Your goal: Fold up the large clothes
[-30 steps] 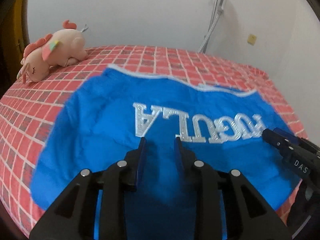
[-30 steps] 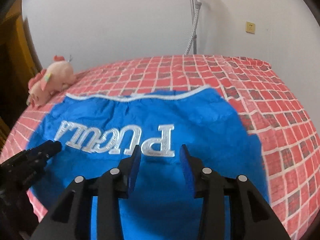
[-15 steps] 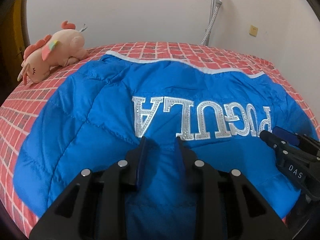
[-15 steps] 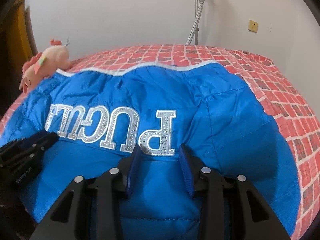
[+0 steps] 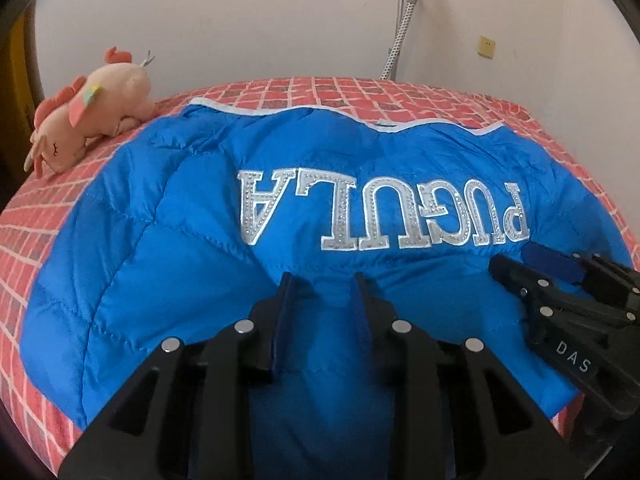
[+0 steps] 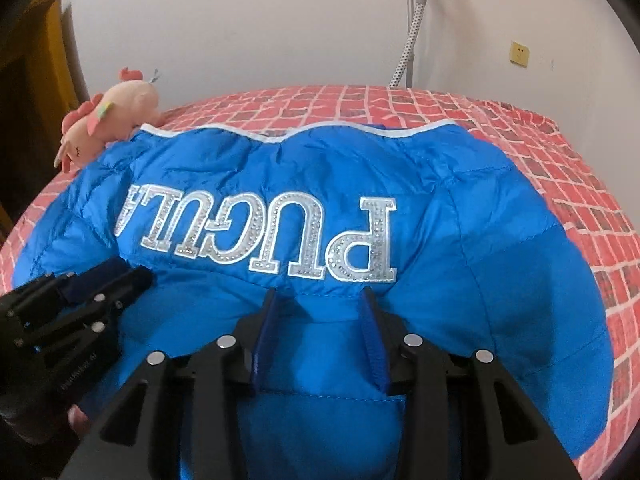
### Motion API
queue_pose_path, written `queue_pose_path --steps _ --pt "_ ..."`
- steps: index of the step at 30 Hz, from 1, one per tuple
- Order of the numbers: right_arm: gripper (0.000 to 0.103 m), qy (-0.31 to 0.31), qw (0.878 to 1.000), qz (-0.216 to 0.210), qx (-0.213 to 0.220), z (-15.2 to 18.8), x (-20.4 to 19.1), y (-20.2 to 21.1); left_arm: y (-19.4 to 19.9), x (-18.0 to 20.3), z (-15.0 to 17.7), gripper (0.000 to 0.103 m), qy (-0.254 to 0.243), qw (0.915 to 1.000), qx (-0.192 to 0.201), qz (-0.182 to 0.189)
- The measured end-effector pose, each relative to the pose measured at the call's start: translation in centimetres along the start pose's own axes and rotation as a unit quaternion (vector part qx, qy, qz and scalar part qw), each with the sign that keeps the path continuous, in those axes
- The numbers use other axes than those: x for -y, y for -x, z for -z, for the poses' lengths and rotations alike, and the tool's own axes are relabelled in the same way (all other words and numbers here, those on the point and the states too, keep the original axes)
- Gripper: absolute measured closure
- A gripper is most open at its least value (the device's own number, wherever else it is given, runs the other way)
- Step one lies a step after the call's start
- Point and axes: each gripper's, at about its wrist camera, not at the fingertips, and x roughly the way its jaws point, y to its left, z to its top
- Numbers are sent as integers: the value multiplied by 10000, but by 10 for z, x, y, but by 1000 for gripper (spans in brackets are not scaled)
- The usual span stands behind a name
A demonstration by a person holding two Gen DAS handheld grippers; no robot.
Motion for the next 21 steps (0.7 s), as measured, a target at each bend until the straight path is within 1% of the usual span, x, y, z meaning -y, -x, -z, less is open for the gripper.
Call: queue_pose_path --steps 5,7,8,9,10,11,12,14,15,16,17,18,20,21 --pt "64 -114 9996 -133 -209 -12 10 12 9 -2 -4 73 14 10000 -76 18" --pt "63 -129 9999 0 -54 -20 18 26 18 -11 -13 71 90 10000 -25 -30" --pt "61 -132 9998 131 56 -24 24 34 25 -16 -17 63 118 9999 33 -95" --pt "55 -167 9993 298 164 -29 33 44 35 -26 -24 57 180 9996 170 -162" --pt "50 -232 9988 379 208 -33 43 52 42 -35 -28 41 222 9992 252 -196" --pt "42 -322 9984 419 219 -37 54 57 48 -45 -34 30 235 9989 295 -281" --pt "37 -454 9976 490 201 -40 69 61 52 -52 -38 27 216 9987 287 -364" --pt "33 -669 9952 711 96 -44 99 64 57 -76 -44 19 286 9973 277 -620" --pt "29 -759 9944 732 22 -44 110 62 59 -88 -46 15 390 9961 292 -732" --pt "26 -849 9939 696 -85 -44 122 60 57 -104 -49 13 511 9949 218 -844" --pt "22 -963 9935 554 -255 -44 136 54 55 -115 -50 13 580 9945 121 -867" --pt "22 -1056 9930 400 -350 -42 146 50 50 -128 -50 13 635 9946 -38 -816" --pt "21 -1208 9911 188 -527 -40 159 39 40 -140 -49 12 631 9954 -278 -667" --pt "18 -1246 9903 140 -595 -37 164 36 33 -146 -48 12 643 9954 -398 -582"
